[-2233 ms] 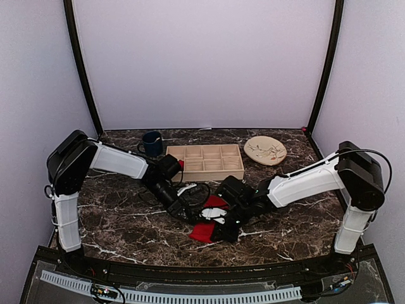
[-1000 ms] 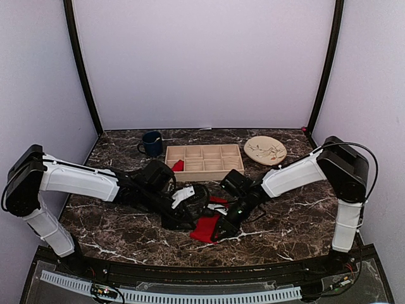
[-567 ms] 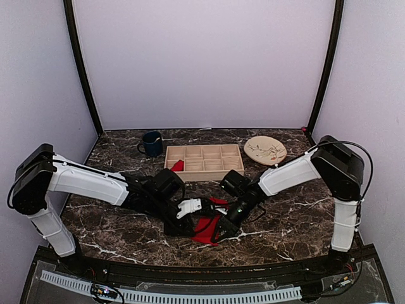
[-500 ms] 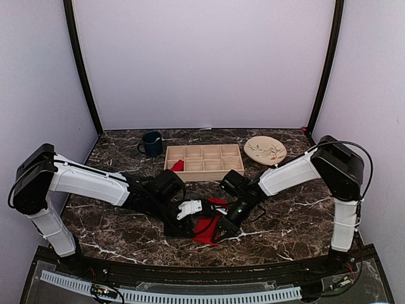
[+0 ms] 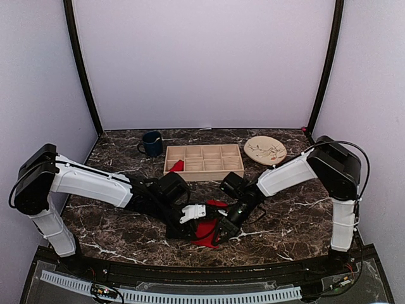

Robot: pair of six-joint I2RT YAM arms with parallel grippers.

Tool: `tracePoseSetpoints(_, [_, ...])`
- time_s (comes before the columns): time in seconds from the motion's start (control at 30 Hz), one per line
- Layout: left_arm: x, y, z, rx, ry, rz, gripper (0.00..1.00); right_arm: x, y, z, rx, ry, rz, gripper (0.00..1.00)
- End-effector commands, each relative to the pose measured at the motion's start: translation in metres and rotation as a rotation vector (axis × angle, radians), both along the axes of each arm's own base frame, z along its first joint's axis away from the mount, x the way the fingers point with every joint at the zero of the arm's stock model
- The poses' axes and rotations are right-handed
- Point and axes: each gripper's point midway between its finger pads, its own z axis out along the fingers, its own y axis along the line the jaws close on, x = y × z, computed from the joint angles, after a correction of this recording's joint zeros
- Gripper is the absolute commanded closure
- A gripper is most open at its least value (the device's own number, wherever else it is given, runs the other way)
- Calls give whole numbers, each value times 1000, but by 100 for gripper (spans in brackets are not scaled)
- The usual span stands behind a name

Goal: Roll the socks
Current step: Roll the sock at the center of the board.

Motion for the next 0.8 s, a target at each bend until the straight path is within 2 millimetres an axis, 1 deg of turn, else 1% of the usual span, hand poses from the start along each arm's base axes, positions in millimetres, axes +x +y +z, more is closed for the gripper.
tracePoseSetpoints(0.0, [-6, 1, 8, -6, -20, -28, 68, -1, -13, -20, -93, 31, -16, 100])
tracePoseSetpoints(0.2, [-9, 0, 4, 3, -16, -42, 69, 0, -12, -19, -91, 42, -19, 100])
tracePoseSetpoints(0.37, [-10, 0, -5, 30, -5, -51, 69, 0, -12, -18, -84, 48, -18, 100])
tracePoseSetpoints(0.77, [-13, -8, -12, 42, 19, -84, 71, -1, -11, -18, -83, 62, -17, 100])
